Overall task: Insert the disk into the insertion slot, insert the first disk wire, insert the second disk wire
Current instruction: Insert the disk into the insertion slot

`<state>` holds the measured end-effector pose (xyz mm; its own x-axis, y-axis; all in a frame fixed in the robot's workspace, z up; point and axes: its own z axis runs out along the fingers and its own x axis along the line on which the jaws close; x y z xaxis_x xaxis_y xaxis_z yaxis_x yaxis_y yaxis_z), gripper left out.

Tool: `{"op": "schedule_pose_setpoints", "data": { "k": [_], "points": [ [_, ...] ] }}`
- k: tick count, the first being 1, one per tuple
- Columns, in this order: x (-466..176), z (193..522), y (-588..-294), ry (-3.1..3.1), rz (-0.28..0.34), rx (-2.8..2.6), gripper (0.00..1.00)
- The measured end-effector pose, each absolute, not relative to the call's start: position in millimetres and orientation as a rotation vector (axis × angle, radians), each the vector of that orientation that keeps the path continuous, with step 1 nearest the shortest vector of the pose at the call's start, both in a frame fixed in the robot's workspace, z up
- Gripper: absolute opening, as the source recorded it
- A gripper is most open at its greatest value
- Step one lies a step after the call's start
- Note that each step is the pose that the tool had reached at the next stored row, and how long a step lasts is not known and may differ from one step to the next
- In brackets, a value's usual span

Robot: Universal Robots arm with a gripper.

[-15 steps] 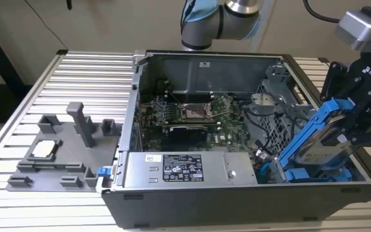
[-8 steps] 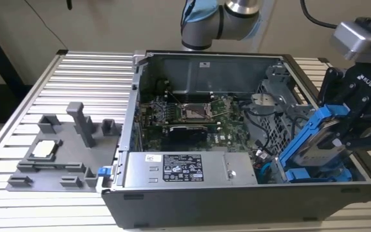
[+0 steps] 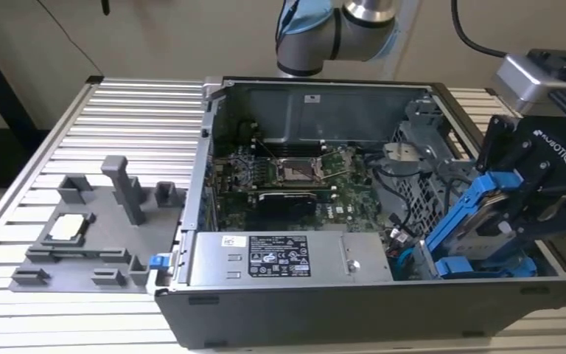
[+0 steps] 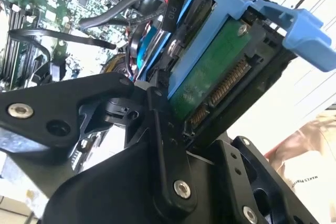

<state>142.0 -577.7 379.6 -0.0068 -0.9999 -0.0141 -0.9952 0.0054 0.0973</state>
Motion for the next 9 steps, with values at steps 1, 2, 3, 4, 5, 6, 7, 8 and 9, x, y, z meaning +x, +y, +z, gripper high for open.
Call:
{"op": "schedule_pose_setpoints", "data": {
  "k": [1,2,3,4,5,6,7,8,9],
  "points": [
    [142.0,377.8,-577.7,-2.185,-0.122,2.172,0.33],
    [142.0,375.7,-577.8,-2.185,-0.123,2.172,0.33],
    [142.0,374.6,-577.7,-2.184,-0.122,2.173,0.33],
    [142.0,374.4,-577.7,-2.184,-0.122,2.173,0.33],
    [142.0,374.4,-577.7,-2.184,-0.122,2.173,0.33],
    [142.0,374.5,-577.7,-2.184,-0.122,2.173,0.33],
    [142.0,374.4,-577.7,-2.184,-0.122,2.173,0.33],
    [142.0,374.4,-577.7,-2.184,-0.122,2.173,0.33],
    [142.0,374.3,-577.7,-2.184,-0.122,2.173,0.33]
  ]
}}
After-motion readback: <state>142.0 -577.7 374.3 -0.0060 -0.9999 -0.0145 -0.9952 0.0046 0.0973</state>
